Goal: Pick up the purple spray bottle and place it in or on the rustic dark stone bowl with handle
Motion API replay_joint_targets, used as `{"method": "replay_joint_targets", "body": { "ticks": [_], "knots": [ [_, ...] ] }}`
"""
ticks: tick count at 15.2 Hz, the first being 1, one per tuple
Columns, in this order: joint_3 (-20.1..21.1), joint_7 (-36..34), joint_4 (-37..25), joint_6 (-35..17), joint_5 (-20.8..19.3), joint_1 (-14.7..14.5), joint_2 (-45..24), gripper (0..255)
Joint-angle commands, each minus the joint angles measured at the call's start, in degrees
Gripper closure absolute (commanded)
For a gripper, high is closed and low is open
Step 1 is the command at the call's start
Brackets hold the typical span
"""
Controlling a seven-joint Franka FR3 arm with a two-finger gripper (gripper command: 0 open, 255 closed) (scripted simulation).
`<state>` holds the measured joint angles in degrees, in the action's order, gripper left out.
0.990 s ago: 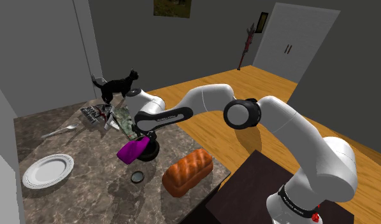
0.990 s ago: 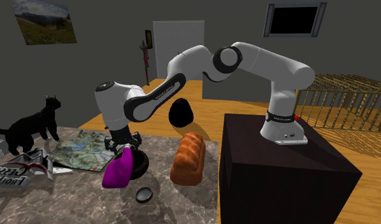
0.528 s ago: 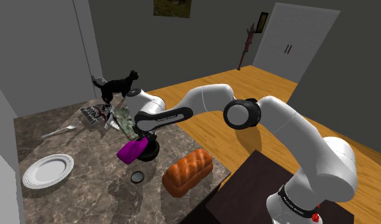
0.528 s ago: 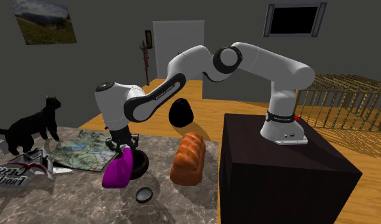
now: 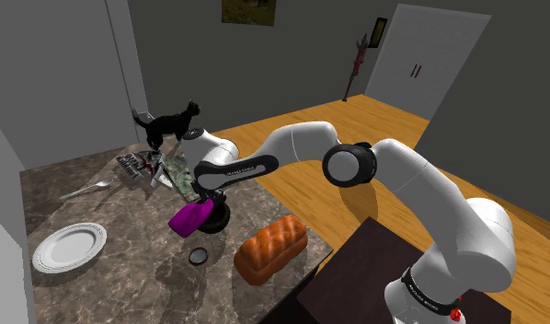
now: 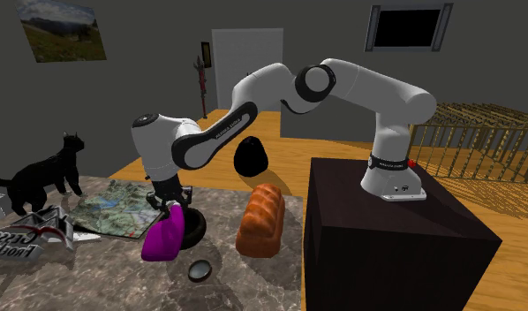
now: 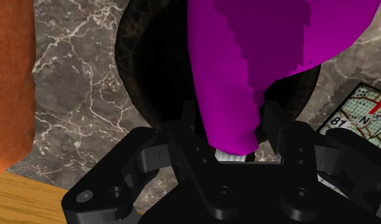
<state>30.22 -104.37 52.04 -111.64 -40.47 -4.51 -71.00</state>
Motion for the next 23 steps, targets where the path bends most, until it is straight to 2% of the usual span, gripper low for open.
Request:
{"method": "replay_joint_targets", "body": {
  "ticks": [1, 21, 23],
  "knots": [
    [0.1, 0.0, 0.4, 0.3, 0.1, 0.1, 0.6, 255],
    [2.6, 1.3, 2.3, 7.6, 2.3, 1.5, 9.7, 255],
    [3.4, 1.3, 9.6, 5.5, 2.6, 5.5, 14.1, 255]
  ]
}}
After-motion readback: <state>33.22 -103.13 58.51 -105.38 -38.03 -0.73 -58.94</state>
